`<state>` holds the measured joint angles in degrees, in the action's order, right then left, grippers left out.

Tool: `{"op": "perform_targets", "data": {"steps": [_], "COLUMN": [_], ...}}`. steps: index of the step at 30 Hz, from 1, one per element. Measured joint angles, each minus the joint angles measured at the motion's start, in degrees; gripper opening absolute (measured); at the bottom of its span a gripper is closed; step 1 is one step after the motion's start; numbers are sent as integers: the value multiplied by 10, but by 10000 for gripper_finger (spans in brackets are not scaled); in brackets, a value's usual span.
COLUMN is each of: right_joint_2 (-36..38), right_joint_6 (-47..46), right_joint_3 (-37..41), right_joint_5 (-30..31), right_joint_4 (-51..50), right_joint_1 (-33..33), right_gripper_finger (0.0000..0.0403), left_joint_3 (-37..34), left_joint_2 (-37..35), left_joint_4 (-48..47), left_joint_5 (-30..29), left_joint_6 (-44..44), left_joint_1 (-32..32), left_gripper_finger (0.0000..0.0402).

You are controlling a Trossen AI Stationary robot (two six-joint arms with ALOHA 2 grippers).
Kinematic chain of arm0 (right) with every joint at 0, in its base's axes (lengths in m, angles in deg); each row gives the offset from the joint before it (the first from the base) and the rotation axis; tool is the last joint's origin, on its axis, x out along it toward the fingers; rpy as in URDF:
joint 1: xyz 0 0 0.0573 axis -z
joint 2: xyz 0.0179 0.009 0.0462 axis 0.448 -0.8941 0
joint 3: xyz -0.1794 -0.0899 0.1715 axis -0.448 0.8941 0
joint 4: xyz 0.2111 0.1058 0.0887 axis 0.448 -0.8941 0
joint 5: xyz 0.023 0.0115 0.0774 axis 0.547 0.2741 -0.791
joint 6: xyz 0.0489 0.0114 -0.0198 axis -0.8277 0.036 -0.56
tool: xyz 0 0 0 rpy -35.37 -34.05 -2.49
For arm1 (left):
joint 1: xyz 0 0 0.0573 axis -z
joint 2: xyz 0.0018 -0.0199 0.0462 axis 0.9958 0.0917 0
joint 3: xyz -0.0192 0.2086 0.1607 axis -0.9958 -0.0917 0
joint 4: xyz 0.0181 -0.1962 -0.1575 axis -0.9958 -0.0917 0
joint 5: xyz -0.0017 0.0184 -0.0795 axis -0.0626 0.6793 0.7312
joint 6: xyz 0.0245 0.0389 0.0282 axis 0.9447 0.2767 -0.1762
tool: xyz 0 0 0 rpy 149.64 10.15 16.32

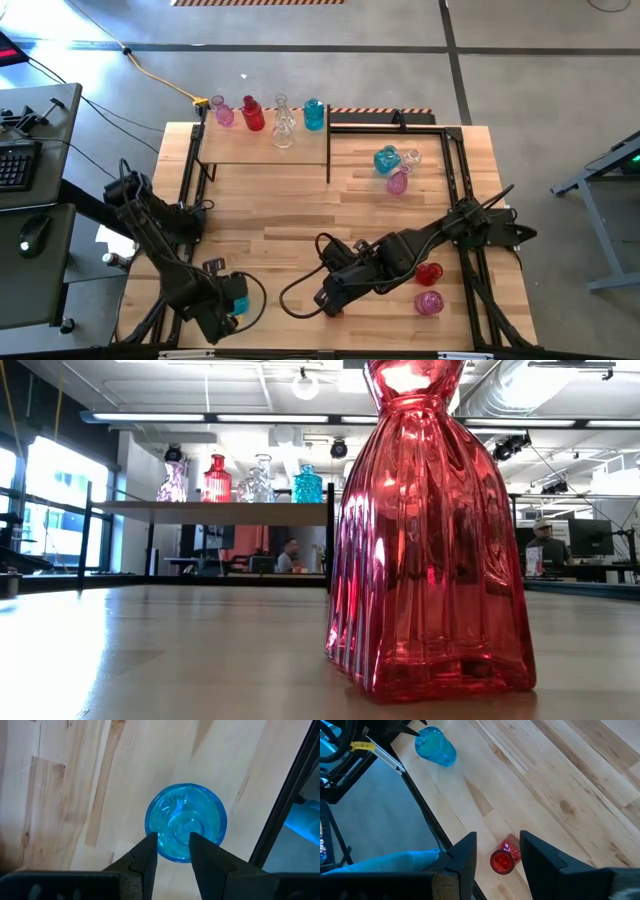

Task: Sort vases onto shelf
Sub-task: Put the bottom blue vase on the shelf aligned with the other blue vase

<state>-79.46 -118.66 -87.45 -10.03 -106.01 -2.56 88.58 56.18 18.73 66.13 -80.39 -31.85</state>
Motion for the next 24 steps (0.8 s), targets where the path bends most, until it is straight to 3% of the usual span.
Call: {"op": "perform_targets", "data": {"steps": [13,18,24], "right_joint_2": [0,0,0], "right_joint_6": [0,3,3], "right_joint_3": [0,0,0], "right_joint_5": [0,-3,-5], "right_joint_4": [0,0,0], "right_joint_1": [0,0,0], "right_gripper_finger": [130,130,130], "left_joint_3": [0,-39,-65], "left_joint_2": [3,3,-1], "left_joint_4": [2,63,69], "left_joint_5": [1,18,36], "left_joint_6": [2,-4,-31], "left_joint_1": [-2,-5,-5], "left_gripper_finger": [104,104,104]}}
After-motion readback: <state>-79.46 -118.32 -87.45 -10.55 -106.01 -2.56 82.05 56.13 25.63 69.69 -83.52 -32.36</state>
